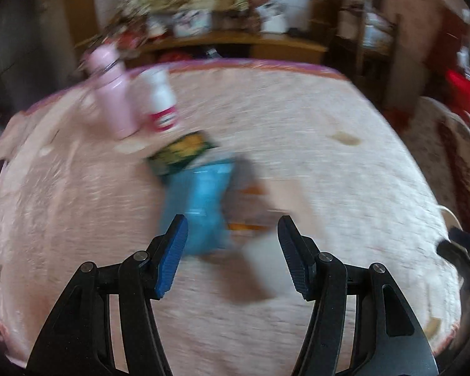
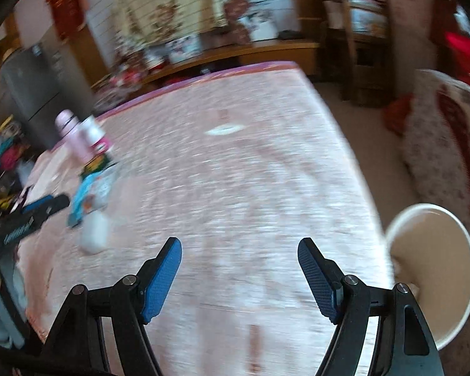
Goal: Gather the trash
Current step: 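Move both open tools back toward the items on the bed, then grasp the blue wrapper with the left tool while the right tool grasps the white sponge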
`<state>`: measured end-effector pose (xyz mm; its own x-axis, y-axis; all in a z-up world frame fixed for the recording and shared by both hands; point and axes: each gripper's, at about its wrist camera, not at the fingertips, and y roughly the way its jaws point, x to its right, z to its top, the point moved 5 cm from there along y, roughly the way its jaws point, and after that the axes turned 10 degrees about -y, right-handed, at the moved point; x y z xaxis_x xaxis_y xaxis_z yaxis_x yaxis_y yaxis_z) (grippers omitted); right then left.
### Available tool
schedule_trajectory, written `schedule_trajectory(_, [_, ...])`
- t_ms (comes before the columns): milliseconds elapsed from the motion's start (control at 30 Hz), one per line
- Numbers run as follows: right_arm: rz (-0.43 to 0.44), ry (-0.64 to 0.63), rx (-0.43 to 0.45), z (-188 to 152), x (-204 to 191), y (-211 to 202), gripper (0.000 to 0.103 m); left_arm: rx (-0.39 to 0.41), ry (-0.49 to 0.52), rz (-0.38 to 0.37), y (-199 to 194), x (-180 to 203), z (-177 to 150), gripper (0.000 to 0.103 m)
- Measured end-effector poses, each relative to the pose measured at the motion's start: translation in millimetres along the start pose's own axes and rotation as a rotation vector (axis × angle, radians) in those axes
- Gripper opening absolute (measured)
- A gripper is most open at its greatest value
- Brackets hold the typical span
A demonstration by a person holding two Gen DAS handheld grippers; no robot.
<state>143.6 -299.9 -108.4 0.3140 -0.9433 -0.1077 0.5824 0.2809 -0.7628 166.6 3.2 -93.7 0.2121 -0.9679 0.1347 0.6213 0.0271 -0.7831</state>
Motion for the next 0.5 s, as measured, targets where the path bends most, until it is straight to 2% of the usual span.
schedule_trajectory(133, [0.065,-0.061,-0.01,15.1,-44.3,19.6,0.074,-0.056,-0.064,-0.008,29.2,-30.8,10.2,0.058])
schedule_trajectory(300, [0.137,-0.13,-0.039,29.0,-92.0,42.0,0.075,-0.121,-0.088,-0.004,71.7,-37.7,14.1,0.058])
schedule_trajectory(433, [0.198,-0.176,-0.058,31.8,-124.3,58.3,0.075,-0.126,-0.065,-0.005,86.9,-33.1,14.3,0.058])
schedule_trajectory(500, [0.242,-0.182,-0.077,31.5,-139.5,68.8,0.075,-0.119,-0.069,-0.022,85.7,-35.4,14.6,0.054])
